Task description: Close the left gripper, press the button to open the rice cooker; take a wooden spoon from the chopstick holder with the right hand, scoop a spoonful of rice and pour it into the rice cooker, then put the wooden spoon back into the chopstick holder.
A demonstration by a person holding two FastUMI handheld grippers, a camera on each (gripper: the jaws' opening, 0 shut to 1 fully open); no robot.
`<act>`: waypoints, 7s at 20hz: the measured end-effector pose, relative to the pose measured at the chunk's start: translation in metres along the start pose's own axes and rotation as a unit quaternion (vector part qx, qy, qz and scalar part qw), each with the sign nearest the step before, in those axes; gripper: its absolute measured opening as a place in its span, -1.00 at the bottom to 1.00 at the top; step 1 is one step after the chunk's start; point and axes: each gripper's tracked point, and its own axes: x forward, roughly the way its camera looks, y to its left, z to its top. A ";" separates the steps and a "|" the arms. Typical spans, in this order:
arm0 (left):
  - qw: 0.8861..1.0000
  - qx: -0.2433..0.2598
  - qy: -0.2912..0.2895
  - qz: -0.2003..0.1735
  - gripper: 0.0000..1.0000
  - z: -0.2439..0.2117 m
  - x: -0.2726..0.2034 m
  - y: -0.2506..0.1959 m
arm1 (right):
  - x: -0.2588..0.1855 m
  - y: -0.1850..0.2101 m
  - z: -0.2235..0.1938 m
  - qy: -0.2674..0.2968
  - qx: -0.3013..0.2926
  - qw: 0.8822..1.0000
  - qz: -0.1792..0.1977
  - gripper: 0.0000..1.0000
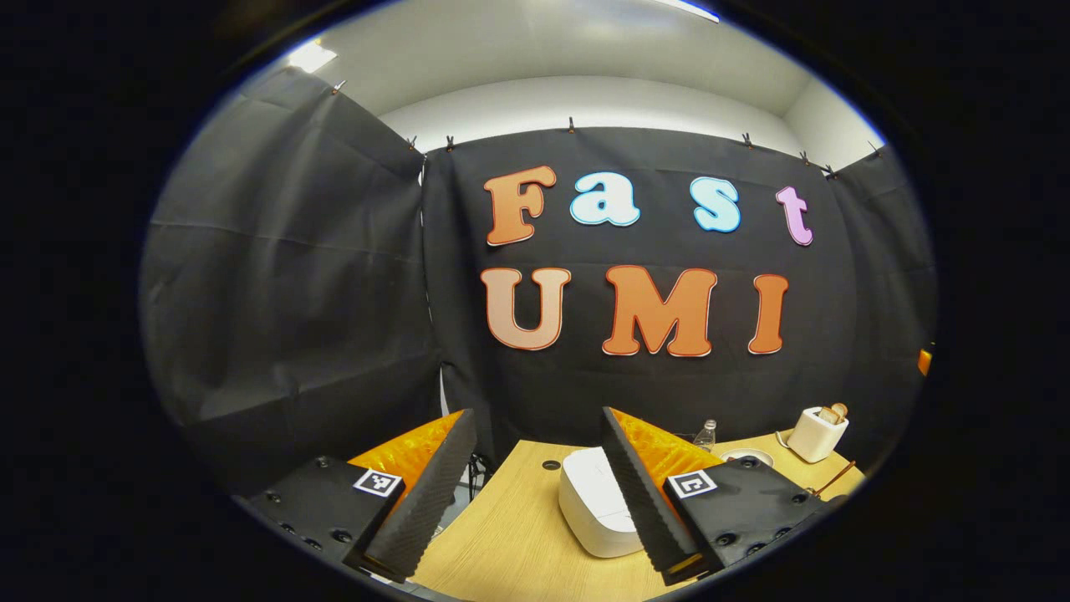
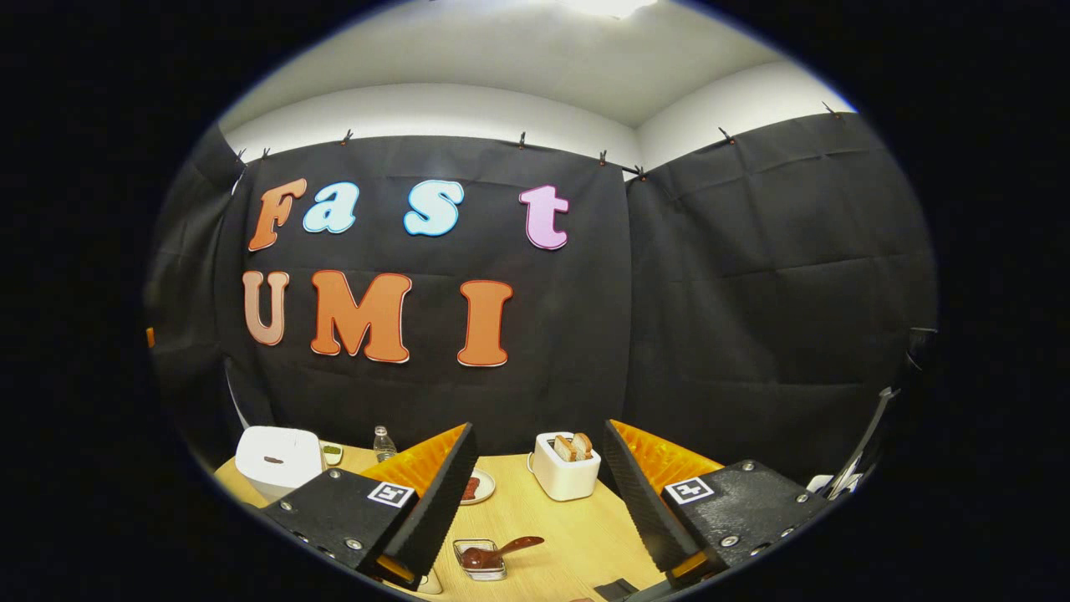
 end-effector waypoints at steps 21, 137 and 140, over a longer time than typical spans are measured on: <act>0.996 -0.012 0.045 -0.078 -0.94 -0.036 0.057 -0.079 | 0.018 0.009 -0.004 -0.002 -0.015 1.000 0.016 0.87; 0.997 0.012 -0.001 0.072 1.00 -0.013 0.036 0.077 | 0.013 0.244 -0.296 0.215 0.072 0.970 0.088 -0.81; 0.997 0.017 0.009 0.077 1.00 -0.019 0.033 0.084 | 0.011 0.257 -0.311 0.220 0.104 0.966 0.087 -0.80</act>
